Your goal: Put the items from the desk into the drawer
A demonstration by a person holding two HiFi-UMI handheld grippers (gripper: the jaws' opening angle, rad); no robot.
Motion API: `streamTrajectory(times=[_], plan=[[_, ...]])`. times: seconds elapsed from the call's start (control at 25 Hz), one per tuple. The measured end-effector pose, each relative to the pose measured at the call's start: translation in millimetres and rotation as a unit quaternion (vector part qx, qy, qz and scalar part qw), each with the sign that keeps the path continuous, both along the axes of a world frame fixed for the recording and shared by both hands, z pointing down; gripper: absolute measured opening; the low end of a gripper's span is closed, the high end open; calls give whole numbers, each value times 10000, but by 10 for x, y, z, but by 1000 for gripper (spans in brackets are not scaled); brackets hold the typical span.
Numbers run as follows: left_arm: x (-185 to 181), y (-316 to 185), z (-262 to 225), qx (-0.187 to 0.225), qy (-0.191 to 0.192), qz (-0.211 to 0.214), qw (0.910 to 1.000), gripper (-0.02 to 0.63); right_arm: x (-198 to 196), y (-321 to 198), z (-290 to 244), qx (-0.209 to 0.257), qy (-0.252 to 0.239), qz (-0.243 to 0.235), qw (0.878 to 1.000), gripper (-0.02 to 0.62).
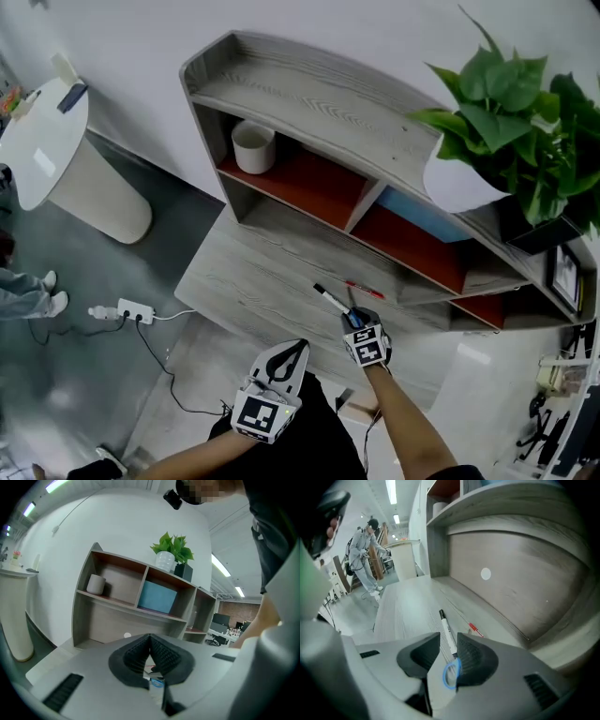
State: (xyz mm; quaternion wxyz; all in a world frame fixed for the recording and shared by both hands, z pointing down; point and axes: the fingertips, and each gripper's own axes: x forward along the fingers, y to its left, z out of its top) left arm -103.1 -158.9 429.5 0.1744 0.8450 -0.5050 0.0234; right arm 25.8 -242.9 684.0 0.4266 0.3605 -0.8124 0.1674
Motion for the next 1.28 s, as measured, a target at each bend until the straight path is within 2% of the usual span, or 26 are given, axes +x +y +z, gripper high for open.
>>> streamTrajectory(times=[0.16, 0.28, 0.44, 0.56, 0.68, 0.88, 1.0, 1.16, 1.28], plan=[[2, -82, -43, 73, 33, -93, 9999, 12, -32, -116, 347, -358, 122, -30, 9993, 121], [-70, -84, -30, 38, 39, -247, 9997, 12, -7, -168, 481, -376, 255, -73, 9989, 123], [-169, -56, 70, -89, -70, -332, 9994, 12, 169, -282, 506, -312, 340, 239, 9986, 123], [-213, -91, 69, -44, 6, -443, 9990, 12, 273, -344, 532, -408, 394, 310, 9979, 123], [-236, -100, 50, -33, 13, -531, 9986, 12, 350, -288, 576, -534, 519, 170, 9971, 123], [-231, -107, 70, -59, -9, -563, 9984, 12, 523, -43, 677, -695, 591, 299, 9954, 123], [-190, -119, 72, -38, -7, -512, 9987, 12, 560, -12, 692, -699, 529, 414, 9953, 123], [-113, -117, 92, -61, -19, -440, 9990, 12, 526, 24, 661, -702, 524, 281, 9958, 123], [-61, -117, 89, -57, -25, -382, 9993, 12, 594, 153, 745, -899, 575, 365, 9936, 123]])
